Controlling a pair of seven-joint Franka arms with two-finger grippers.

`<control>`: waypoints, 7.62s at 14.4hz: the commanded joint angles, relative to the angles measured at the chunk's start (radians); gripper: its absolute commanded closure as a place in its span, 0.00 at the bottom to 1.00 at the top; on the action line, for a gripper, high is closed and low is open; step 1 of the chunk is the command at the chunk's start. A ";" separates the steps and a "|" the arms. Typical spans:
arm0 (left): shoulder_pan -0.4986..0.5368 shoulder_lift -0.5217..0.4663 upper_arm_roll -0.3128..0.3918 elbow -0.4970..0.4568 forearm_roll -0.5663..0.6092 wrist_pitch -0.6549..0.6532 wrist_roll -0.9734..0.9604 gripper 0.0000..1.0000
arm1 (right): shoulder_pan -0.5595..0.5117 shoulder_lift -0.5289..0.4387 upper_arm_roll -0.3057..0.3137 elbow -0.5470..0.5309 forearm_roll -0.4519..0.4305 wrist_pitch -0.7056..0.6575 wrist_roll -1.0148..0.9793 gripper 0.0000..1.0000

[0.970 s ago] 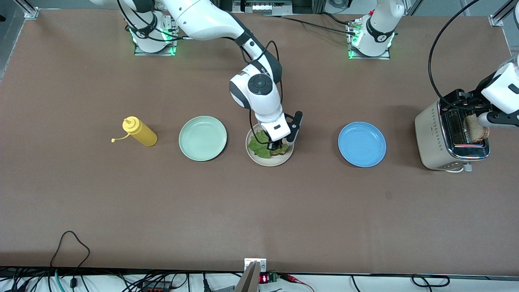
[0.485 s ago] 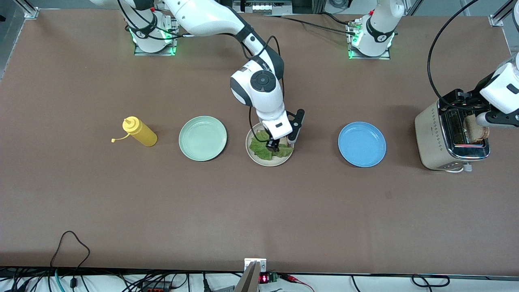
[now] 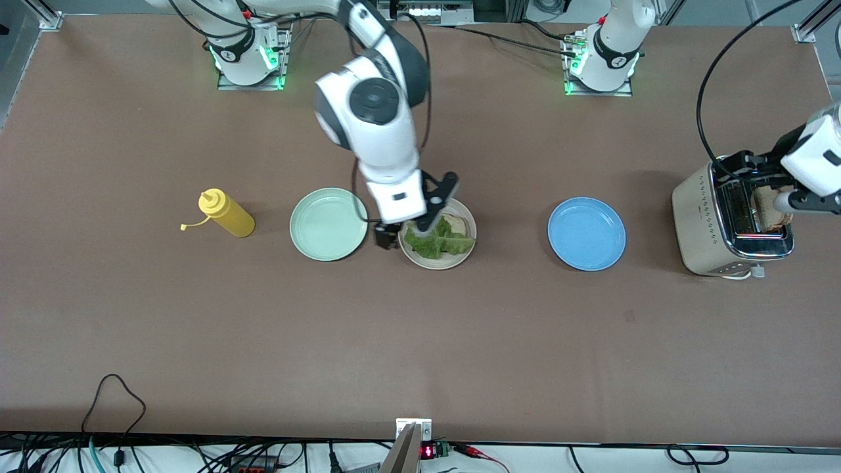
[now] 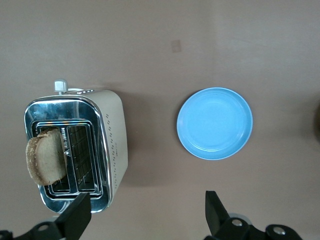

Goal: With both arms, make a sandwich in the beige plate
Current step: 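Withdraw the right gripper to rest while the left gripper reaches the toaster, then grasp the second bread slice with the left gripper and lift it out, then carry the bread slice over the plate and lower it onto the lettuce, then open the left gripper to release the bread on top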

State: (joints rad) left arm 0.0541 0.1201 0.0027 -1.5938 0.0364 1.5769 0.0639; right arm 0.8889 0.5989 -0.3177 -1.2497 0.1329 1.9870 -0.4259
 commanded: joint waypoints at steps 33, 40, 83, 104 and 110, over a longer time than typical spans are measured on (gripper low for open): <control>0.374 0.029 -0.017 -0.313 0.076 0.332 0.301 1.00 | -0.847 -0.669 0.370 -0.427 -0.138 -0.290 0.532 0.00; 0.360 -0.016 -0.026 -0.112 0.077 -0.015 0.309 1.00 | -0.909 -0.665 0.396 -0.425 -0.141 -0.297 0.518 0.00; -0.172 0.529 -0.305 -0.296 -1.385 0.611 0.715 0.98 | -0.912 -0.674 0.422 -0.419 -0.134 -0.300 0.523 0.00; 0.013 0.374 -0.291 -0.299 -1.003 0.425 0.781 0.00 | -0.906 -0.685 0.421 -0.419 -0.130 -0.307 0.523 0.00; 0.036 0.363 -0.288 -0.125 -0.634 0.234 0.527 0.00 | -0.906 -0.680 0.421 -0.419 -0.136 -0.290 0.521 0.00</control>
State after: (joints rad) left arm 0.0896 0.4887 -0.2890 -1.7860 -0.7085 1.8827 0.6853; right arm -0.0115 -0.0637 0.0959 -1.6535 0.0048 1.6830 0.0912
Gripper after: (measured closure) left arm 0.000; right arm 0.000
